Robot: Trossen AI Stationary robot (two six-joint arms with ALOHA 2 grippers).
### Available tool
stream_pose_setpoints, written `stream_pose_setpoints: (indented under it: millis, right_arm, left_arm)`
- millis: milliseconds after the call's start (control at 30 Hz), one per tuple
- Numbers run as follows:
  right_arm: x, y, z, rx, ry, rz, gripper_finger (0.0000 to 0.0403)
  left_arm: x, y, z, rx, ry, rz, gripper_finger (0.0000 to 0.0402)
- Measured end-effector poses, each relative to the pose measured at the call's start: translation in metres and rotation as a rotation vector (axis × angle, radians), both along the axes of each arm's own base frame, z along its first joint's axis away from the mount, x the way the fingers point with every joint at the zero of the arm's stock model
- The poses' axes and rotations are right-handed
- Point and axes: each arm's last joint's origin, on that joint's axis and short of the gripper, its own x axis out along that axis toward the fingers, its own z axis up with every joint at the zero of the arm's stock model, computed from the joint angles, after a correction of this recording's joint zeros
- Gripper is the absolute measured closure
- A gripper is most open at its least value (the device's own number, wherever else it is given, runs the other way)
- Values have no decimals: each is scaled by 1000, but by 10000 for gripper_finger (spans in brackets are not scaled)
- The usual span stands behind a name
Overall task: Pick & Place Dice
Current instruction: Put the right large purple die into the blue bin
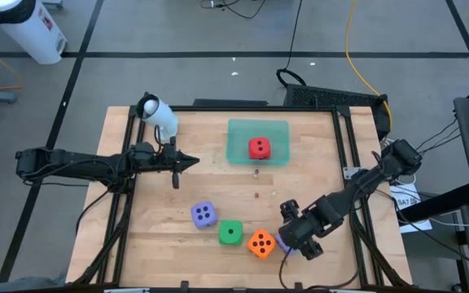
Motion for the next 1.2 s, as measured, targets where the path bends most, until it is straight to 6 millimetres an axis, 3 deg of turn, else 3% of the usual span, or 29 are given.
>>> stream_pose_setpoints:
  millis: [467,667,967,1200]
  right_arm:
    - [5,10,-12,-11,13,-9,3]
    - [7,12,-26,-26,82,4,3]
    - [11,14,-28,-1,42,29,3]
    - [8,10,-52,14,38,22,3]
  left_arm:
    - [0,0,0,-4,-1,0,378]
    - [0,0,0,-5,-1,-3,378]
    - [0,-1,0,-5,-1,-6,378]
    - [0,-1,0,-10,-2,-5,378]
